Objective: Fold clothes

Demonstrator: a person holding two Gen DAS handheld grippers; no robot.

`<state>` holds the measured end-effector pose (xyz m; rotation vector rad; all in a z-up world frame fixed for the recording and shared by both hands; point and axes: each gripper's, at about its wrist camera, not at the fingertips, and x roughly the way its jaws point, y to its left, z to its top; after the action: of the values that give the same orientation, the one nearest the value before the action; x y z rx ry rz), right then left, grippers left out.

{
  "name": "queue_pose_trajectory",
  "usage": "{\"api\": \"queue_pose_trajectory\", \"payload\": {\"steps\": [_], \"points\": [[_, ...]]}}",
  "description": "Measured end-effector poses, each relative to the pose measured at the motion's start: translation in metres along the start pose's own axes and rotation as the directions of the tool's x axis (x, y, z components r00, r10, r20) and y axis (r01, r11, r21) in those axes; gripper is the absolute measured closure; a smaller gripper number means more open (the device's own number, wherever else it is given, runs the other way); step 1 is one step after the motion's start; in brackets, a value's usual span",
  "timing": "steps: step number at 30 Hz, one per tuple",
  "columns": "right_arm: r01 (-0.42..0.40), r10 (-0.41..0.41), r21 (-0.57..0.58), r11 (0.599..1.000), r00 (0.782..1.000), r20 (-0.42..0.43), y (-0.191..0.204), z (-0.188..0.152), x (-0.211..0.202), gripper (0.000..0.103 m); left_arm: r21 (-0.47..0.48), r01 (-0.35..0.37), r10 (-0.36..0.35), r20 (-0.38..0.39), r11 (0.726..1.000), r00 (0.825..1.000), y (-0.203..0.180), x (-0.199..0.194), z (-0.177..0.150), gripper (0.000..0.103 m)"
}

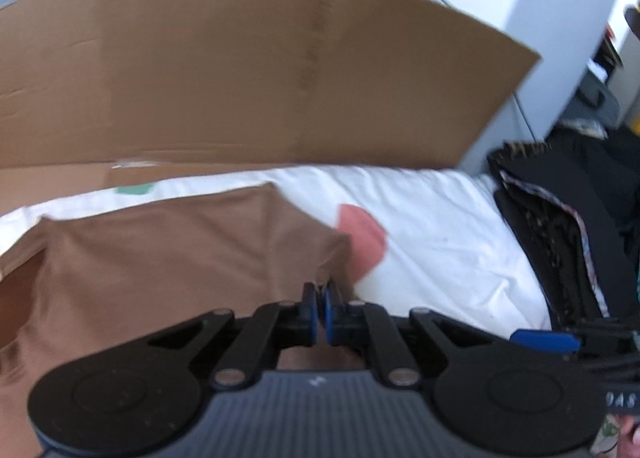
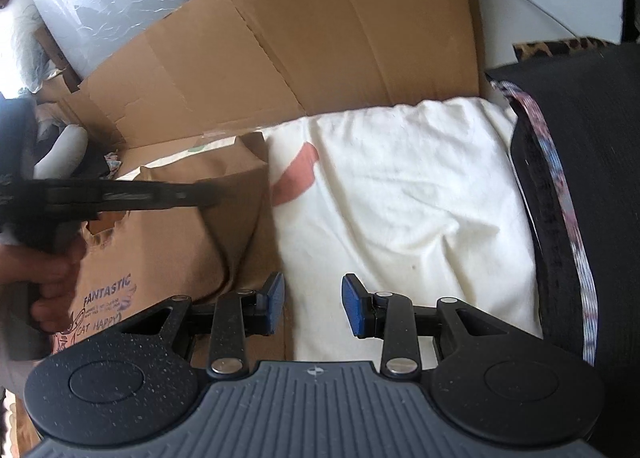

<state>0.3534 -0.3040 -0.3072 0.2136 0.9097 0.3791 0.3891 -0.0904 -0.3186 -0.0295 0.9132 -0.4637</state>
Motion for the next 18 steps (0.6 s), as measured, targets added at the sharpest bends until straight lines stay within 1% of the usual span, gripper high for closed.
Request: {"api": "queue_pose_trajectory", "payload": {"steps": [2,8,13,18], "points": [[-0.005,0.005,-0.020,1.000,1.000,-0.001,0.004,0.007,0.003,0.066,-0.023,-0.008,0.009,0.020,1.000,1.000,0.012,-0.009,-0.002,0.099],[-0.016,0.016,-0.080,0.997,1.000,-0.005,0.017,0.027,0.012,0.066,-0.105,0.003,0.003,0.063,0.994,0.998,0.044,-0.023,-0.009,0.099],[-0.018,0.016,-0.097,0.995,1.000,-0.016,0.026,0.037,0.024,0.066,-0.192,0.020,-0.001,0.099,0.981,0.995,0.069,-0.021,-0.017,0.099],[-0.031,0.027,-0.099,0.995,0.999,-0.043,0.034,0.042,0.043,0.066,-0.253,0.002,0.023,0.098,0.967,0.995,0.092,-0.016,-0.025,0.099]]}}
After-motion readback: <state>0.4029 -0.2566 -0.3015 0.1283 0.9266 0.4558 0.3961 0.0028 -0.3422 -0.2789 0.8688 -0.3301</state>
